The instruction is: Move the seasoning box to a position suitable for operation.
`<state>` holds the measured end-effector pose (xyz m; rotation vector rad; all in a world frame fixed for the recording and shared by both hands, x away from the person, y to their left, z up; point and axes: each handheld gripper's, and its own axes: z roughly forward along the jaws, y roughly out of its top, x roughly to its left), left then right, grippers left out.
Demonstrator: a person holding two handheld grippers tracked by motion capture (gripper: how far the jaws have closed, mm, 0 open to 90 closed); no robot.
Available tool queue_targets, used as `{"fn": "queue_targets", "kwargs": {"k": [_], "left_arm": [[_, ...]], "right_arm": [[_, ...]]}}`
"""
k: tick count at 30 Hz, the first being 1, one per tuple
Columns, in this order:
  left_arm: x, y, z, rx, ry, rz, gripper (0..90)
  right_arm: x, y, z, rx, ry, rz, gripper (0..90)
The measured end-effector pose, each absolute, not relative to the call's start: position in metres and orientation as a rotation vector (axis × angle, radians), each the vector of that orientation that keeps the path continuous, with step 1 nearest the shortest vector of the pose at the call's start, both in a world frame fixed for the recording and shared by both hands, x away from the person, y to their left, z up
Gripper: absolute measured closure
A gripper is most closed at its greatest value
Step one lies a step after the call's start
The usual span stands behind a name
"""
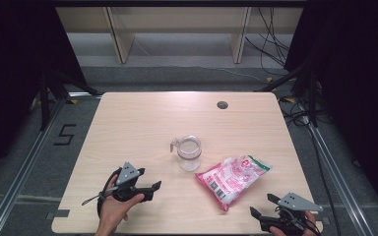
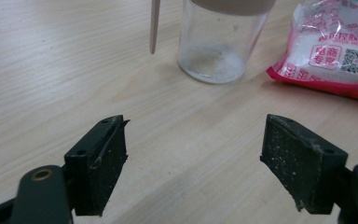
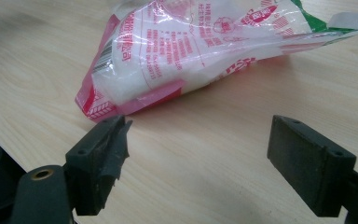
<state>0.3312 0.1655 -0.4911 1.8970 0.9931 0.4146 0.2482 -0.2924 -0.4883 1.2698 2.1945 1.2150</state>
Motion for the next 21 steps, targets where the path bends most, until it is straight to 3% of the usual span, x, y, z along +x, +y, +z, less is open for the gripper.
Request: {"fn": "queue_targets", "kwargs": {"k": [6,11,17,21], "left_arm": [[0.354,0.159,-0.491,1.874,0.978,0.419,19.0],[0.377,0.152,-0.490,1.900,0.930,0.457,35.0],[0.398,0.140,-0.489,1.948,0.864,0.514,47.3],[0.413,0.134,-0.491,2.000,0.836,0.554,50.7]], "right_arm": [[0.251,-0.295,-0.490,1.235,2.178,1.228,20.7],[0.250,-0.295,-0.489,1.252,2.171,1.236,20.8],[0.251,-0.295,-0.490,1.238,2.170,1.232,20.7],[0.248,-0.293,-0.489,1.285,2.189,1.225,20.7]]}}
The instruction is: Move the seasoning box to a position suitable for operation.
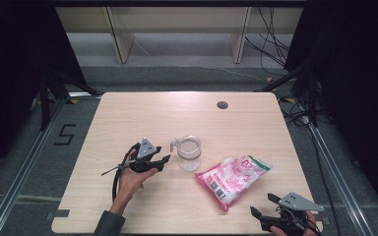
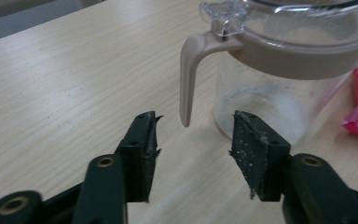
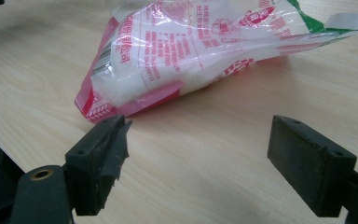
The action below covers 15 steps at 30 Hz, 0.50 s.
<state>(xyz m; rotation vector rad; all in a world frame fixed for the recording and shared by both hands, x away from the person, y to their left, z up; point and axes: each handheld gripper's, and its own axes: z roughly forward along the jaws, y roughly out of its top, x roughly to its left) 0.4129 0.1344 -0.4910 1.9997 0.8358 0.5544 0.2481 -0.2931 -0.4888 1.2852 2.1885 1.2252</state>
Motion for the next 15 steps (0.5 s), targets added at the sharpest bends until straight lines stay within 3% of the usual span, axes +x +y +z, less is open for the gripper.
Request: {"fn": "queue_targets", "kwargs": {"k": [4,15], "left_arm": [[0.423,0.130,-0.491,2.022,0.790,0.578,53.6],[0.445,0.119,-0.493,1.967,0.751,0.485,67.8]], "right_arm": [[0.249,-0.293,-0.489,1.280,2.193,1.224,20.7],[0.251,-0.295,-0.490,1.244,2.199,1.215,20.9]]}}
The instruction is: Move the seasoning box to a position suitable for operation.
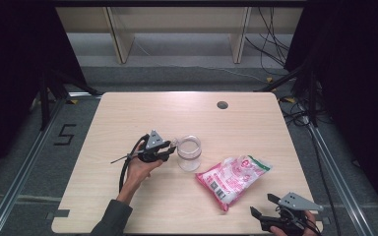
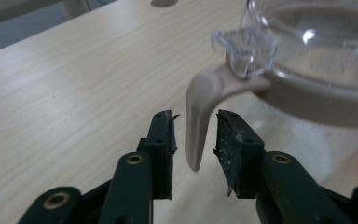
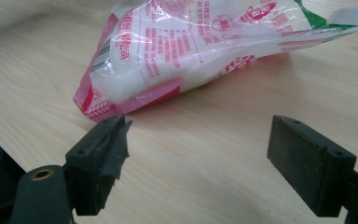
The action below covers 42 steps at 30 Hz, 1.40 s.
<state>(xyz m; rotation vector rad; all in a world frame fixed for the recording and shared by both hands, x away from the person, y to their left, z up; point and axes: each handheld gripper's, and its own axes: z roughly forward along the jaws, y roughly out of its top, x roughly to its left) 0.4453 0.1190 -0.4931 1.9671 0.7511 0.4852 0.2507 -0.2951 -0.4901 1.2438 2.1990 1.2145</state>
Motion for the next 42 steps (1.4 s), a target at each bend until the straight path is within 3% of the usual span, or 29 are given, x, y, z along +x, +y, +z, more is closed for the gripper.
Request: {"fn": "queue_targets", "kwargs": {"k": [5,10,42], "left_arm": [[0.448,0.113,-0.491,2.019,0.715,0.543,74.9],[0.449,0.113,-0.494,1.997,0.740,0.516,80.5],[0.383,0.137,-0.498,1.943,0.793,0.530,75.7]], "right_arm": [[0.251,-0.295,-0.490,1.234,2.198,1.220,21.2],[0.250,-0.294,-0.490,1.244,2.195,1.225,21.4],[0.251,-0.294,-0.490,1.219,2.192,1.215,21.7]]}}
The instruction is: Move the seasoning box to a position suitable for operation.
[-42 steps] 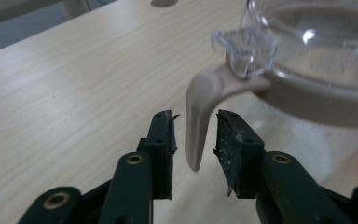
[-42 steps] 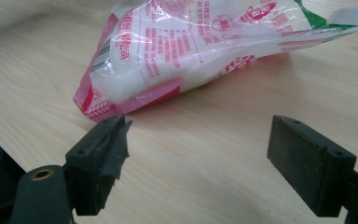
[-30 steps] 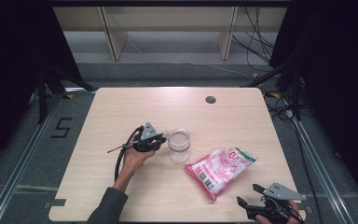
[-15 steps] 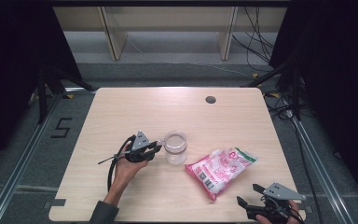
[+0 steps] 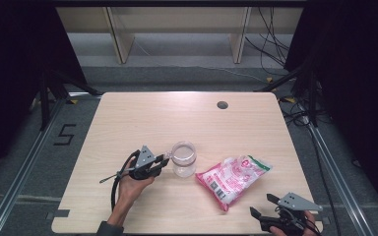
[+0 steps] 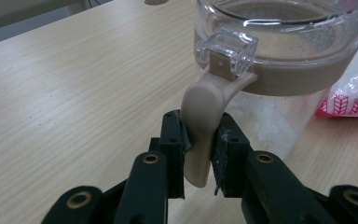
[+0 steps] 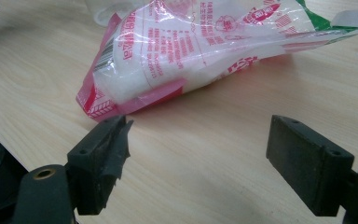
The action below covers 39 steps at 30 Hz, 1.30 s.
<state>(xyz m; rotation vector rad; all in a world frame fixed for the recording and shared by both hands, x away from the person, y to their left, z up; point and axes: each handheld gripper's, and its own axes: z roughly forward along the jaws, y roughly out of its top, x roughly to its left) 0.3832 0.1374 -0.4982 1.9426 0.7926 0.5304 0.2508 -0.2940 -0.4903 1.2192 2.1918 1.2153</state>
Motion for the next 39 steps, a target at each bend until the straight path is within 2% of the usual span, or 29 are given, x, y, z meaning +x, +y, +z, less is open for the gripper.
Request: {"fn": "queue_targets", "kwargs": {"k": [30,33,36,39], "left_arm": [[0.373,0.140,-0.499,1.942,0.765,0.489,74.5],[0.372,0.141,-0.498,1.928,0.781,0.481,70.2],[0.369,0.146,-0.493,1.942,0.790,0.491,58.4],[0.365,0.152,-0.490,1.947,0.807,0.471,52.9]], "right_arm": [[0.251,-0.294,-0.491,1.220,2.196,1.218,21.7],[0.248,-0.292,-0.490,1.272,2.204,1.224,21.7],[0.248,-0.293,-0.490,1.270,2.206,1.227,21.7],[0.248,-0.293,-0.490,1.274,2.208,1.231,21.7]]}}
